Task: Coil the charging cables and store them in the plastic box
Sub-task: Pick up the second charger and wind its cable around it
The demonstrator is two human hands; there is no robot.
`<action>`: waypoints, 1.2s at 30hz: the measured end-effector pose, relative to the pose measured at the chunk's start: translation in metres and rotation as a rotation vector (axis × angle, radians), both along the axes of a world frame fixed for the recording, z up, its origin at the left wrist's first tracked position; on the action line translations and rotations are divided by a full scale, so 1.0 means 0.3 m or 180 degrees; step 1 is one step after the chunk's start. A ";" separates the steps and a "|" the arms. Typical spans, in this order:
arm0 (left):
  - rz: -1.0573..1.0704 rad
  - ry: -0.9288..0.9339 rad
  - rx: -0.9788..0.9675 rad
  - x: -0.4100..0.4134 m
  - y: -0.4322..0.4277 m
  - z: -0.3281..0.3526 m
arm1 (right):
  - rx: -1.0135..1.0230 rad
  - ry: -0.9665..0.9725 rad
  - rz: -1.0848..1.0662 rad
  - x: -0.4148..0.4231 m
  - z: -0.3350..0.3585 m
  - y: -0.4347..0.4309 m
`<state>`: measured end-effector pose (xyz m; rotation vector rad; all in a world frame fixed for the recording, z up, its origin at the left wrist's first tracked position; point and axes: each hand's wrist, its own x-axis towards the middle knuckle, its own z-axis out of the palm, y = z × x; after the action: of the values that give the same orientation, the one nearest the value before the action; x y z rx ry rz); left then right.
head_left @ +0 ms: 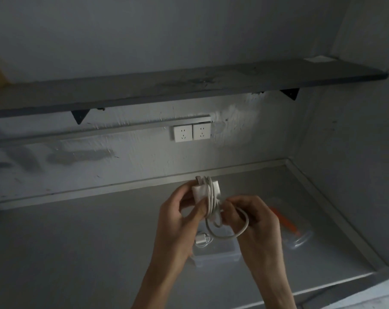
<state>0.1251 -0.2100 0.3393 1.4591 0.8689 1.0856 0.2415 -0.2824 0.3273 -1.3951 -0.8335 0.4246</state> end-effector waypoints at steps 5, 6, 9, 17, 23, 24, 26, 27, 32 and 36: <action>-0.0043 0.0558 0.0475 -0.013 -0.014 -0.012 | -0.0183 0.0062 -0.0121 -0.022 0.004 0.001; -0.0048 0.0624 0.0491 -0.014 -0.017 -0.015 | -0.0137 0.0131 -0.0182 -0.038 0.000 0.005; -0.0153 0.0769 0.0460 -0.011 -0.023 -0.030 | -0.0063 0.0261 -0.0390 -0.093 -0.016 0.024; -0.0038 0.0134 -0.0344 -0.087 0.026 -0.081 | -0.0646 -0.1911 0.0194 -0.158 -0.017 0.006; 0.0188 0.0000 -0.0450 -0.153 0.049 -0.083 | -0.0841 -0.2020 0.0753 -0.193 0.037 0.010; 0.0272 0.0083 -0.0412 -0.159 0.051 -0.085 | -0.0858 -0.2165 0.0714 -0.203 0.047 0.014; 0.0420 0.0235 -0.0290 -0.178 0.062 -0.089 | -0.0867 -0.2378 0.0627 -0.239 0.050 0.032; 0.0467 0.0262 -0.0231 -0.188 0.070 -0.093 | -0.0851 -0.2335 0.0690 -0.264 0.045 0.043; 0.0468 -0.0114 -0.0228 -0.228 0.076 -0.103 | -0.0620 -0.2032 0.0923 -0.375 -0.033 0.115; 0.0344 -0.0007 -0.0003 -0.251 0.059 -0.121 | -0.0175 -0.1367 0.0746 -0.396 -0.069 0.177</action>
<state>0.0499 -0.1923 0.3029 1.4233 0.9557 1.1661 0.1228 -0.2292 0.3065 -1.4682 -1.3531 0.3310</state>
